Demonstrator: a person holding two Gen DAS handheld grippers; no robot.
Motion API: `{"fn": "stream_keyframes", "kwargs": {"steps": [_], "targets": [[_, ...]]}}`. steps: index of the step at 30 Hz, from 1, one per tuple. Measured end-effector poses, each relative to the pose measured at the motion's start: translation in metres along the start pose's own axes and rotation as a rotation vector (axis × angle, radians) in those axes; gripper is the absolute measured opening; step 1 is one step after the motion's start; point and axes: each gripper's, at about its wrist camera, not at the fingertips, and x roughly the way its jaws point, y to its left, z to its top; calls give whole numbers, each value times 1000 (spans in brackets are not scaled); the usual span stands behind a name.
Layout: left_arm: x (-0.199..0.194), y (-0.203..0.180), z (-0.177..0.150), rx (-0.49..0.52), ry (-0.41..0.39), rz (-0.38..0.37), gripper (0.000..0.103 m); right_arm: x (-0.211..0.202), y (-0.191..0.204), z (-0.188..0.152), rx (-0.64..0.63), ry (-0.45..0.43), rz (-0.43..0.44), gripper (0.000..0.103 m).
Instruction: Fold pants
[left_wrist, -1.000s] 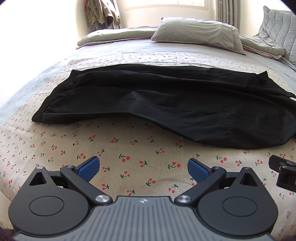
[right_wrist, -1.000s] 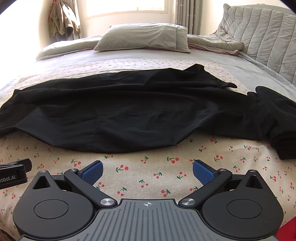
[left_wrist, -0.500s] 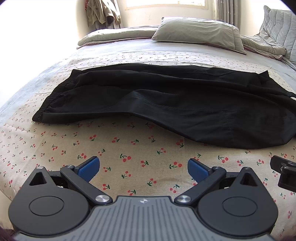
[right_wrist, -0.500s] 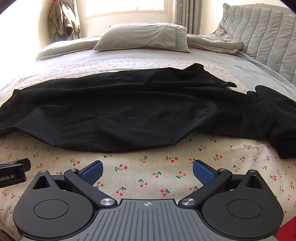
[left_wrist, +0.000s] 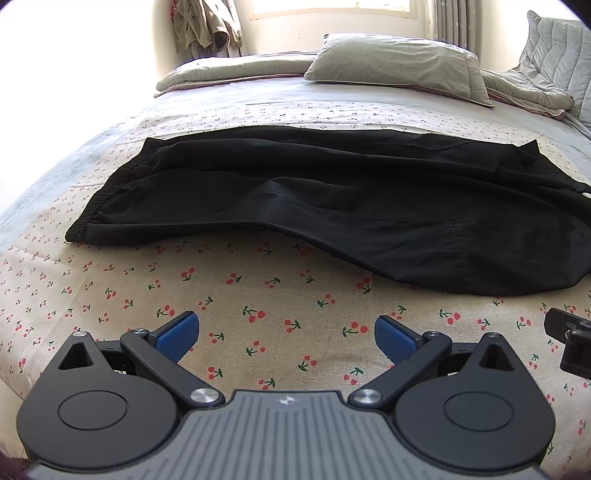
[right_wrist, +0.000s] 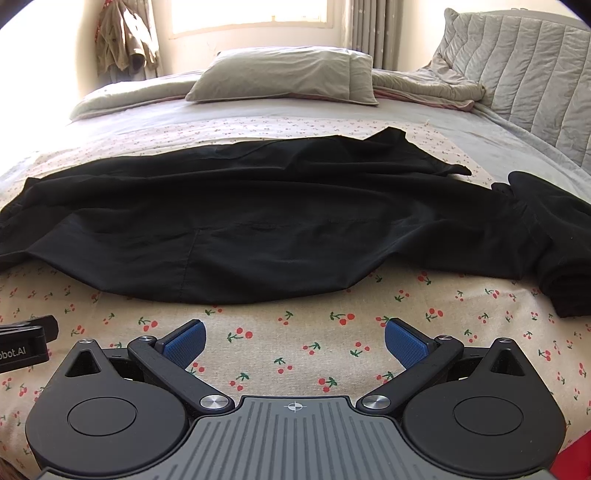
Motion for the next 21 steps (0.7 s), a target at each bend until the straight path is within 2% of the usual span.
{"fn": "stream_keyframes", "kwargs": {"steps": [3, 6, 9, 15, 17, 21], "targets": [[1, 5, -1, -4, -12, -2, 103, -2, -3, -3, -15, -30, 11, 103], [0, 10, -2, 30, -75, 4, 103, -5, -11, -5, -36, -79, 38, 103], [6, 20, 1, 54, -67, 13, 103, -4, -19, -5, -69, -98, 12, 103], [19, 66, 9, -54, -38, -71, 103, 0, -50, 2, -56, -24, 29, 103], [26, 83, 14, -76, -23, -109, 103, 1, -65, 5, -18, -13, 33, 103], [42, 122, 25, -156, 15, -132, 103, 7, -96, 15, 74, 10, 81, 103]]}}
